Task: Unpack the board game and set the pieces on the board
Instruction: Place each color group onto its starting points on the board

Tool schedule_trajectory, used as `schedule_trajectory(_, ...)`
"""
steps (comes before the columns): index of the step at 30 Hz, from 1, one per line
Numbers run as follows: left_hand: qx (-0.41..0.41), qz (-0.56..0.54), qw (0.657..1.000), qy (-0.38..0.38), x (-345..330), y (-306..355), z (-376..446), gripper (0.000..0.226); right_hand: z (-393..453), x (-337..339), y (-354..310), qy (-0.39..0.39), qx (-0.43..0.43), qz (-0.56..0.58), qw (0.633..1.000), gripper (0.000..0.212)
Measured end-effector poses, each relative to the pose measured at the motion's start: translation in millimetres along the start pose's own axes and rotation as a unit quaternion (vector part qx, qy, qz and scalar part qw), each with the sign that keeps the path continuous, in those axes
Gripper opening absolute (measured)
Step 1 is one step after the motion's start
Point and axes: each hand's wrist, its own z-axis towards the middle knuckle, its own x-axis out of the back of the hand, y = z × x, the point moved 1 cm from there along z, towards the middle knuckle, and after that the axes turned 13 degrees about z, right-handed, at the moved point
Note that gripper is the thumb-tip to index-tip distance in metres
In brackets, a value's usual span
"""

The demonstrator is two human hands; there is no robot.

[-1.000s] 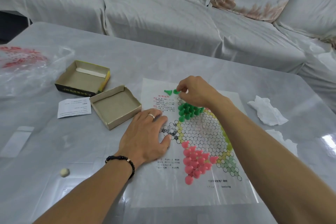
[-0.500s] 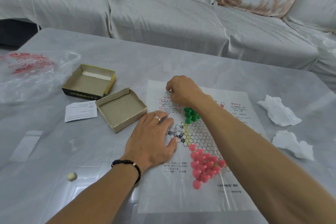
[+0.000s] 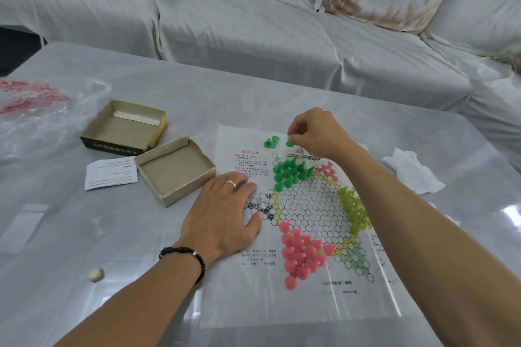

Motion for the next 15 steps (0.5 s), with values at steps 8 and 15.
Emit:
schedule_trajectory(8,0.000,-0.006,1.000,-0.001,1,0,0,0.043,-3,-9,8,-0.050,-0.005,-0.034,0.998,0.016)
schedule_trajectory(15,0.001,-0.006,1.000,0.010,2,1,-1,0.042,4,-16,6,-0.076,-0.009,-0.070,0.995,0.013)
